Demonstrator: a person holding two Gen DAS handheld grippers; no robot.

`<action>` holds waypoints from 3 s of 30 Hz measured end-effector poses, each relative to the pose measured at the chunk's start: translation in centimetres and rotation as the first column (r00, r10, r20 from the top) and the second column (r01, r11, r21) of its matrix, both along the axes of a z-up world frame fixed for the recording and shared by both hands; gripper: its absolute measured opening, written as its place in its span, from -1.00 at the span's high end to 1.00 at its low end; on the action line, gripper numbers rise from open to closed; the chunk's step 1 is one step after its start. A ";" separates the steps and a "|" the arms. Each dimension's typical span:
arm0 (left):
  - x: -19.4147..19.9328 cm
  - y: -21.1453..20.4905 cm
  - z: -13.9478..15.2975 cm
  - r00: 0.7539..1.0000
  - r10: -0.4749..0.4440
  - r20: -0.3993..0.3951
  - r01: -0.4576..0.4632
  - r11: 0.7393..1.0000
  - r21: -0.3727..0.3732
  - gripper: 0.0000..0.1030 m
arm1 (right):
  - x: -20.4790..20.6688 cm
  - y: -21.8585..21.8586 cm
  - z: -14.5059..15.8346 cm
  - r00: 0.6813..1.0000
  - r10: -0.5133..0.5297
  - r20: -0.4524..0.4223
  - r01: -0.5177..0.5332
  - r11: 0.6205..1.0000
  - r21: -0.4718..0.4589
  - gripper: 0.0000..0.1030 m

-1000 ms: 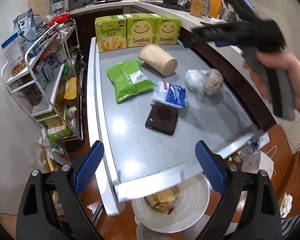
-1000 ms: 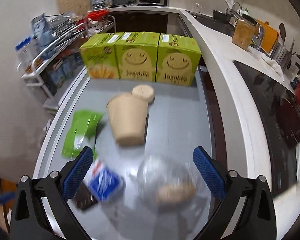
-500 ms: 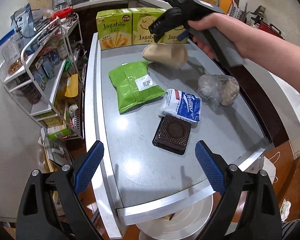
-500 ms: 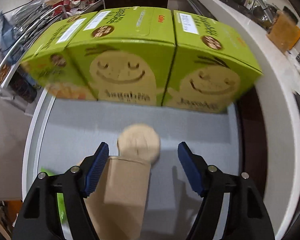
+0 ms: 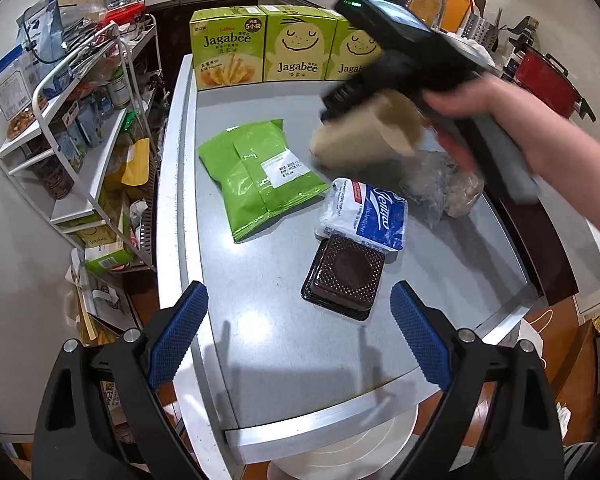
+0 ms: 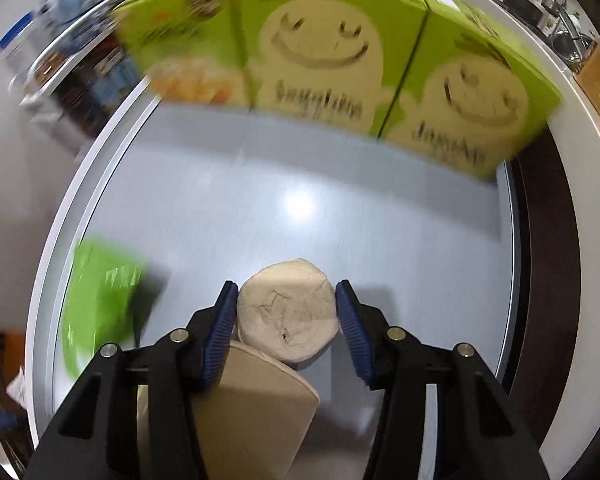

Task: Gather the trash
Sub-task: 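Move the right gripper to the upright tan paper cup and grasp it, then lift the tan cup with the right gripper while the left grasps the dark square tray, then carry the cup and dark tray over the white bin with both grippers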

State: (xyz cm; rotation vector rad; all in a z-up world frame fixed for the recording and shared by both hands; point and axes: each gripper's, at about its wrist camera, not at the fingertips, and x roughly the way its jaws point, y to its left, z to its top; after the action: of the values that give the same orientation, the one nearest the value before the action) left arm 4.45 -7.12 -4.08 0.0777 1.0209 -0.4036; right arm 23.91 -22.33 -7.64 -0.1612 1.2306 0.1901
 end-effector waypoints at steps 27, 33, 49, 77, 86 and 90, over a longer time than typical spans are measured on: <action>-1.9 -0.1 -1.9 0.975 -0.220 0.000 0.219 0.970 0.103 -0.82 | -19.7 -3.0 4.6 0.996 -0.011 0.084 0.012 1.000 -0.006 -0.80; -1.3 -1.1 -4.1 0.944 -0.323 -0.060 0.329 0.932 0.154 -0.82 | -20.9 -2.8 2.0 0.999 -0.049 0.020 0.049 0.999 0.016 -0.80; -1.7 -1.2 -4.7 0.953 -0.296 -0.068 0.303 0.944 0.130 -0.06 | -20.7 -2.1 -0.4 0.997 -0.049 -0.056 0.052 0.997 0.053 -0.14; -1.2 -0.4 -4.8 0.948 -0.311 -0.073 0.318 0.938 0.137 -0.09 | -19.6 0.0 0.5 0.993 0.119 -0.004 -0.118 0.979 -0.167 -0.36; -1.5 0.2 -3.2 0.961 -0.274 -0.036 0.276 0.956 0.102 -0.09 | -20.1 -2.1 1.9 0.999 0.030 0.012 -0.030 1.000 -0.005 -0.34; -1.8 0.3 -2.2 0.967 -0.254 -0.016 0.254 0.963 0.086 -0.09 | -20.3 -2.8 2.6 1.000 -0.009 0.019 0.008 0.998 0.057 -0.34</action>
State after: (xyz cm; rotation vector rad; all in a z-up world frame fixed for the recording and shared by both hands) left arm 2.67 -6.78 -6.31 0.2890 1.0362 -0.5932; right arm 3.59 -25.14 -4.99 -0.1078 1.2051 0.2157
